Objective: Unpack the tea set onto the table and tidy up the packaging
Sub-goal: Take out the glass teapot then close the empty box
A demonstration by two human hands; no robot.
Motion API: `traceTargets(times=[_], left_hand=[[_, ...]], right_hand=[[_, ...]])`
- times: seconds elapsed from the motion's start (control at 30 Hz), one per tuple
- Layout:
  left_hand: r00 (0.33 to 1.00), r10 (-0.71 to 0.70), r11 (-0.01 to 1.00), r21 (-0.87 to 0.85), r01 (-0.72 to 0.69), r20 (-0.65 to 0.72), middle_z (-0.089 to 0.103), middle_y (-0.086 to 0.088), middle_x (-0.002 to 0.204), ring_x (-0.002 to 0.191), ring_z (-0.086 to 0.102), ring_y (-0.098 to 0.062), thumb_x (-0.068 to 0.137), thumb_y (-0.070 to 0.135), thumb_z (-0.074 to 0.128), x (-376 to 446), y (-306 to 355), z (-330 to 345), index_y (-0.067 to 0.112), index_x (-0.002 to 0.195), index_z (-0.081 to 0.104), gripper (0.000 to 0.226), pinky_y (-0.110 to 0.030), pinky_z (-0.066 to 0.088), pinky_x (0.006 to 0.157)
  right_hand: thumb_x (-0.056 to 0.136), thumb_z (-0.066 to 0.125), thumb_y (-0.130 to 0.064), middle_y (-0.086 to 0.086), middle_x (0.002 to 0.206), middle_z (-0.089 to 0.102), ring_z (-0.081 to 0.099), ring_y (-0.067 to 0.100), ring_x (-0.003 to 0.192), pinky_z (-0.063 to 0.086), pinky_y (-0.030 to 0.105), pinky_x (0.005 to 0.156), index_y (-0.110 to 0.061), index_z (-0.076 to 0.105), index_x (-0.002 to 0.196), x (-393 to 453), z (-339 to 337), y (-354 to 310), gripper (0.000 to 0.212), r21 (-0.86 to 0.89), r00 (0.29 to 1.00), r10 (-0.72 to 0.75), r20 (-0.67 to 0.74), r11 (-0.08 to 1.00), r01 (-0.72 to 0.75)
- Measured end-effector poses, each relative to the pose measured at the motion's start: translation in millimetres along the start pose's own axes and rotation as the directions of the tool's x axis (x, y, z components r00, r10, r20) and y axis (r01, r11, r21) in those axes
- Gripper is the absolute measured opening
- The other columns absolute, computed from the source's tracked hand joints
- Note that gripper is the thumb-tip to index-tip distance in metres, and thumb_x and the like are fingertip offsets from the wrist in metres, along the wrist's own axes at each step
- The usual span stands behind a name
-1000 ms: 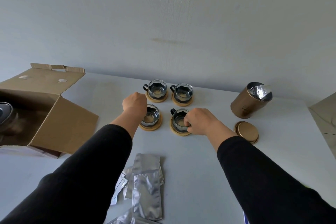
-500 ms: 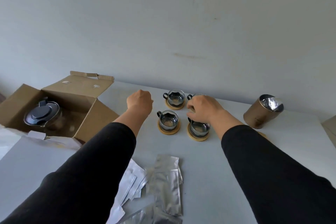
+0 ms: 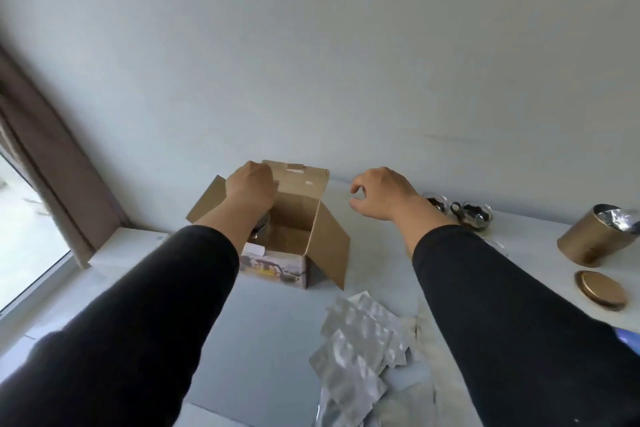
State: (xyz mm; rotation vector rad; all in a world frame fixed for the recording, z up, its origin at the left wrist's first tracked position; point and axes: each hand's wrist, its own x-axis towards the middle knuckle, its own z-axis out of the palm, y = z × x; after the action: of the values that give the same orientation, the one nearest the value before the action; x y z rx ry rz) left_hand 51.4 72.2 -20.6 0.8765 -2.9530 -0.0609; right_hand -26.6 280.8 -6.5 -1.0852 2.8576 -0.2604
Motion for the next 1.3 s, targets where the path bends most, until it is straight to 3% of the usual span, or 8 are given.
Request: traceTargets(times=[0.1, 0.27, 0.5, 0.67, 0.77, 0.93, 1.03, 1.3], left_hand=[[0.999, -0.040, 0.998, -0.042, 0.042, 0.036, 0.061, -0.009, 0.095, 0.086, 0.059, -0.026, 0.096, 0.022, 0.046, 0.3, -47.2, 1.5, 0.007, 0.102, 0.065, 0.026, -0.030, 0.045, 0.065], [0.989, -0.001, 0.998, -0.069, 0.011, 0.145, 0.059, -0.007, 0.102, 0.086, 0.053, -0.021, 0.094, 0.023, 0.049, 8.6, -90.6, 18.5, 0.010, 0.108, 0.062, 0.023, -0.028, 0.044, 0.068], [0.966, 0.114, 0.993, 0.011, -0.120, 0.232, 0.062, 0.000, 0.116, 0.109, 0.056, -0.021, 0.089, 0.017, 0.051, 40.3, -119.8, 48.5, 0.022, 0.115, 0.064, 0.030, -0.030, 0.049, 0.080], [0.958, 0.213, 0.973, 0.045, -0.226, 0.193, 0.057, 0.003, 0.113, 0.114, 0.049, -0.022, 0.083, 0.015, 0.052, 69.7, -123.8, 65.1, 0.032, 0.106, 0.061, 0.030, -0.034, 0.046, 0.077], [0.927, 0.276, 0.955, 0.041, -0.295, 0.255, 0.046, 0.003, 0.133, 0.129, 0.038, -0.022, 0.085, 0.011, 0.054, 80.7, -123.6, 69.6, 0.038, 0.130, 0.051, 0.052, -0.038, 0.041, 0.096], [0.889, 0.385, 0.916, 0.014, -0.401, 0.250, 0.036, 0.000, 0.143, 0.135, 0.029, -0.020, 0.092, 0.012, 0.050, 102.2, -119.0, 72.8, 0.037, 0.135, 0.049, 0.049, -0.037, 0.031, 0.107], [0.886, 0.399, 0.913, -0.010, -0.408, 0.238, 0.040, -0.002, 0.135, 0.128, 0.034, -0.020, 0.091, 0.012, 0.052, 109.7, -117.5, 75.6, 0.034, 0.125, 0.059, 0.041, -0.035, 0.032, 0.105], [0.845, 0.505, 0.848, 0.082, -0.524, 0.180, 0.040, -0.003, 0.125, 0.121, 0.036, -0.023, 0.094, 0.021, 0.052, 115.5, -112.5, 85.6, 0.036, 0.120, 0.062, 0.031, -0.035, 0.034, 0.098]], right_hand=[[0.088, 0.057, -0.030, 0.006, 0.113, 0.066, 0.061, 0.025, 0.104, 0.045, 0.028, 0.082, -0.016, 0.064, 0.118, 12.8, 15.2, -49.6, 0.034, 0.039, 0.999, -0.041, 0.029, 0.998, 0.039], [0.083, 0.064, -0.035, 0.006, 0.121, 0.061, 0.058, 0.024, 0.109, 0.047, 0.033, 0.088, -0.018, 0.057, 0.128, 41.8, 45.9, -93.4, 0.049, 0.061, 0.991, -0.035, 0.133, 0.998, 0.027], [0.078, 0.069, -0.047, 0.009, 0.131, 0.056, 0.056, 0.028, 0.116, 0.050, 0.041, 0.093, -0.012, 0.047, 0.135, 84.4, 84.8, -123.6, 0.070, 0.086, 0.975, 0.018, 0.221, 0.996, -0.038], [0.072, 0.074, -0.051, 0.011, 0.137, 0.047, 0.051, 0.029, 0.120, 0.048, 0.039, 0.094, -0.010, 0.039, 0.137, 99.7, 110.4, -141.4, 0.085, 0.137, 0.957, 0.071, 0.280, 0.984, -0.113], [0.070, 0.078, -0.050, 0.011, 0.142, 0.040, 0.047, 0.029, 0.125, 0.047, 0.038, 0.098, -0.011, 0.026, 0.145, 103.0, 127.2, -149.8, 0.099, 0.191, 0.944, 0.098, 0.315, 0.968, -0.164], [0.065, 0.082, -0.048, 0.010, 0.149, 0.032, 0.041, 0.028, 0.132, 0.044, 0.040, 0.105, -0.014, 0.013, 0.151, 107.4, 142.3, -153.5, 0.115, 0.234, 0.938, 0.150, 0.312, 0.945, -0.229], [0.063, 0.083, -0.049, 0.007, 0.152, 0.028, 0.036, 0.027, 0.137, 0.040, 0.041, 0.108, -0.017, 0.011, 0.152, 107.6, 149.9, -154.2, 0.119, 0.271, 0.928, 0.180, 0.325, 0.923, -0.274], [0.062, 0.086, -0.043, 0.001, 0.151, 0.030, 0.036, 0.024, 0.136, 0.040, 0.039, 0.108, -0.024, 0.017, 0.149, 105.3, 164.0, -155.9, 0.112, 0.370, 0.951, 0.220, 0.219, 0.883, -0.290]])
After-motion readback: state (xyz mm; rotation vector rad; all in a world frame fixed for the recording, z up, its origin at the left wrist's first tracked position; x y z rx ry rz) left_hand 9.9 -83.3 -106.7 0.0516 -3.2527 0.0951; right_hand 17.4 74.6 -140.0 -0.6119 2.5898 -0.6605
